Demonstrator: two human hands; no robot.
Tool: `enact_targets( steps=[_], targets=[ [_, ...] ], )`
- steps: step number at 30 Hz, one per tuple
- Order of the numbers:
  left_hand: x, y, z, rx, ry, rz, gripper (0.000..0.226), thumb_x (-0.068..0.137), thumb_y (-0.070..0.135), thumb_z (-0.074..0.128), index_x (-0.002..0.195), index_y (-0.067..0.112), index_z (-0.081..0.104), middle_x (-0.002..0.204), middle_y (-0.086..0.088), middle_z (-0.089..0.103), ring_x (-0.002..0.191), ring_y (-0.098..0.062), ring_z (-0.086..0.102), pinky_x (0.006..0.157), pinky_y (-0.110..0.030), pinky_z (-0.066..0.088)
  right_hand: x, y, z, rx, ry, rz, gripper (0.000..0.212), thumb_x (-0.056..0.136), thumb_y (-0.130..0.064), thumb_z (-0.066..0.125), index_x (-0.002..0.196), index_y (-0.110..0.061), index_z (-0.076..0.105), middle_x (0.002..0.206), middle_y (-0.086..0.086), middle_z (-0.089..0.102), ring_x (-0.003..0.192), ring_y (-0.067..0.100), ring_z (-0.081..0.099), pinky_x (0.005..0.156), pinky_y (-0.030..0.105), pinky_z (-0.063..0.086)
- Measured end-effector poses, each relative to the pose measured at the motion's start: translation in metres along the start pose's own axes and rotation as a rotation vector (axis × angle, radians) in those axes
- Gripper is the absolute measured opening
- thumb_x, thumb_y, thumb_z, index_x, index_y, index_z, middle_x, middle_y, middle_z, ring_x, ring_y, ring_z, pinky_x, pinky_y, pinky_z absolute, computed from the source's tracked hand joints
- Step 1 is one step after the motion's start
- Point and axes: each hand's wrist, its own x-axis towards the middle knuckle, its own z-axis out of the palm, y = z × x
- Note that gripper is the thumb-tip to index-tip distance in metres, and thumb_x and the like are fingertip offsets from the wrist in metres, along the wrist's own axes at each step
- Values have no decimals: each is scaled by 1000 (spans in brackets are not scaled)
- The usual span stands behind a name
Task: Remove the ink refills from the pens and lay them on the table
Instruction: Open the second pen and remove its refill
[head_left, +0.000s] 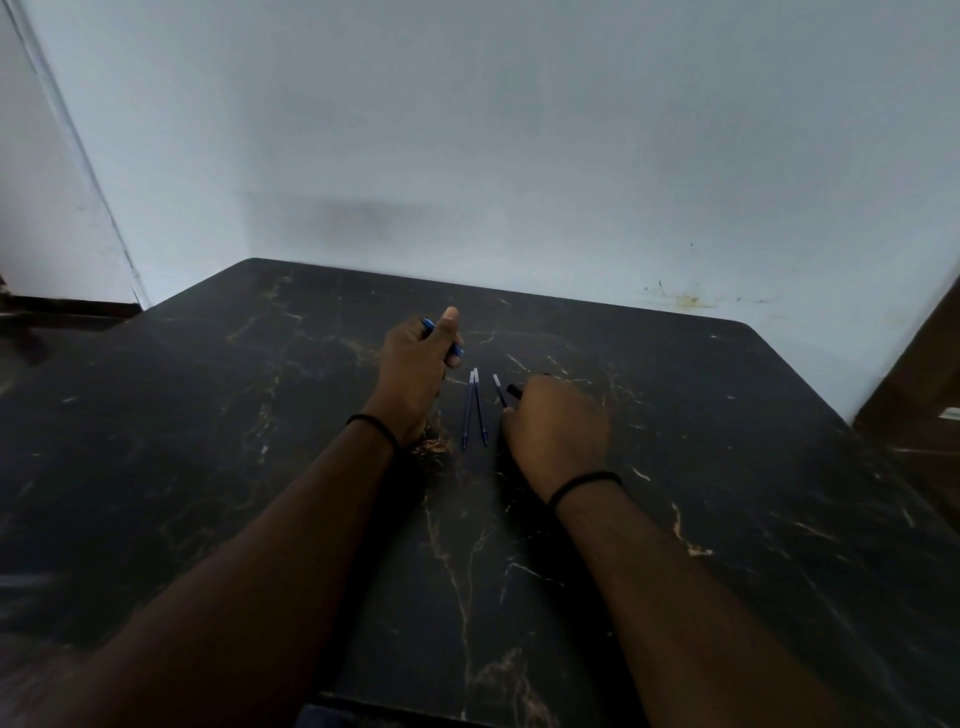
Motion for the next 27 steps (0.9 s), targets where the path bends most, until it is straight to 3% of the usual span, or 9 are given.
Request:
enact_targets(
  steps=[5,13,18,23,27],
  targets=[
    [0,-1,1,19,5,3,38,99,39,52,72,14,60,60,0,55,37,-1,36,40,-18,31,2,-4,1,-33,12,-14,14,94,-21,55,89,-15,67,93,7,70,87,26,68,63,30,40],
    [-1,-1,3,57,3,24,39,98,38,54,69,13,61,60,-1,57,39,-2,40,46,-20,32,2,-3,-3,-89,45,-85,13,94,-20,56,92,-16,69,97,5,71,91,26,68,65,30,37],
    [-1,-2,3,56,6,32,39,98,37,54,69,13,61,59,0,56,36,0,41,42,-16,32,5,-4,-5,-93,-6,-104,14,92,-21,59,96,-15,71,100,7,72,94,28,69,71,31,47],
    [0,-2,2,43,4,41,39,98,37,55,68,13,61,58,1,57,37,0,41,40,-15,32,6,-3,-5,-84,-19,-127,17,91,-26,61,97,-15,72,100,7,72,94,28,69,71,31,47],
    [-1,-1,3,53,10,36,38,99,36,54,69,13,61,60,0,57,36,0,41,41,-14,32,9,-4,-11,13,48,-96,17,88,-31,60,78,-18,65,80,4,66,82,28,68,62,29,42]
  ],
)
